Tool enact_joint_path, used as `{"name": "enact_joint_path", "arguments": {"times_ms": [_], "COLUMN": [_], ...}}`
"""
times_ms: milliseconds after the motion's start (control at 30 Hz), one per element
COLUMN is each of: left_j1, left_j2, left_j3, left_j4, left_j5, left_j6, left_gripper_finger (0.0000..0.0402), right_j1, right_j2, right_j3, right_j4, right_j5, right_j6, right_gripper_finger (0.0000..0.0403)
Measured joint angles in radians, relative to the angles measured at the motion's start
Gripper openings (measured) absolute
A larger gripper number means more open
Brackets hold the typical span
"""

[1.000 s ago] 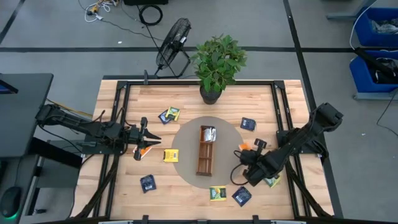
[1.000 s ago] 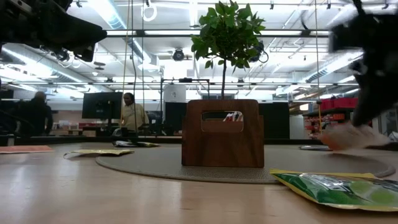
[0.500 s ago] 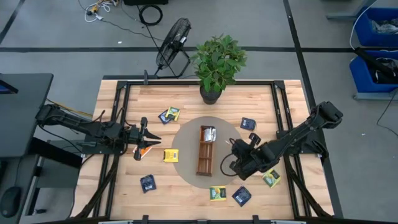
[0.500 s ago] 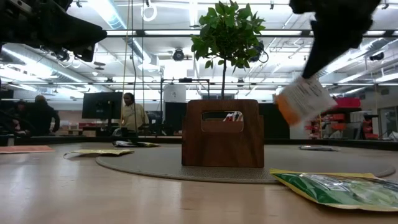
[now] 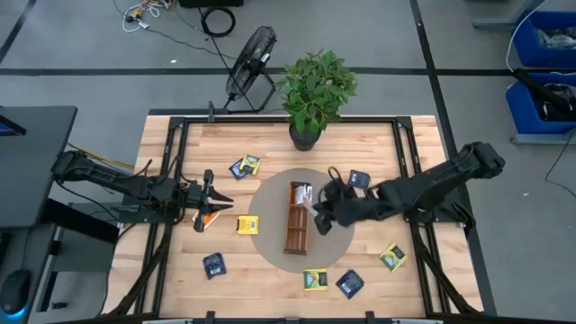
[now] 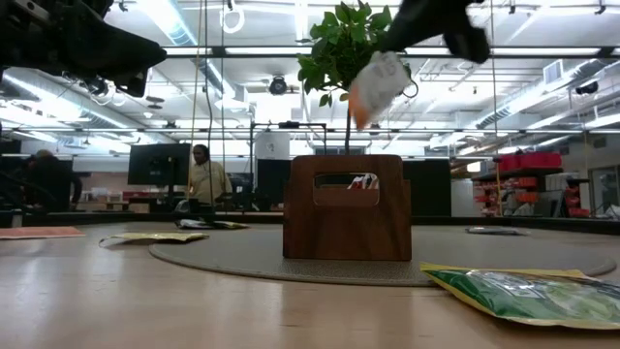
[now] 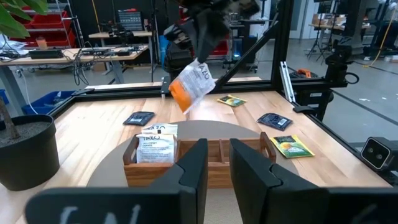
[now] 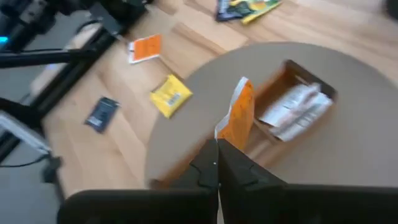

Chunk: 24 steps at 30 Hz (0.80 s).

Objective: Pick & Place Tea
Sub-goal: Put the orange tea bag into the top compartment of the top section wooden organizer

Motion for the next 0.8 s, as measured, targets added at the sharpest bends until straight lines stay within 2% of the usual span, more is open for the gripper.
{"name": "enact_joint_path", "arguments": {"times_ms": [200, 467, 800], "left_j1": [0.000, 0.000, 0.000], "left_j2": [0.000, 0.000, 0.000], "left_j3": [0.000, 0.000, 0.000], "left_j4": [0.000, -0.001, -0.007], "left_j5": [0.000, 0.000, 0.000], "left_j6": [0.000, 0.004, 0.006], "left_gripper_finger": [0.0069, 0.0069, 0.0069], "right_j1": [-0.153, -0.322, -0.392], "right_j2": [0.008, 0.008, 0.051], "right_j3": [0.000, 0.000, 0.000], "right_j4": [0.049, 0.075, 0.177], "right_j5": [-0.191, -0.429, -0.520], "right_j6": [-0.057, -0.041, 0.061], "right_gripper_finger": [0.0000, 0.0000, 0.0000]}}
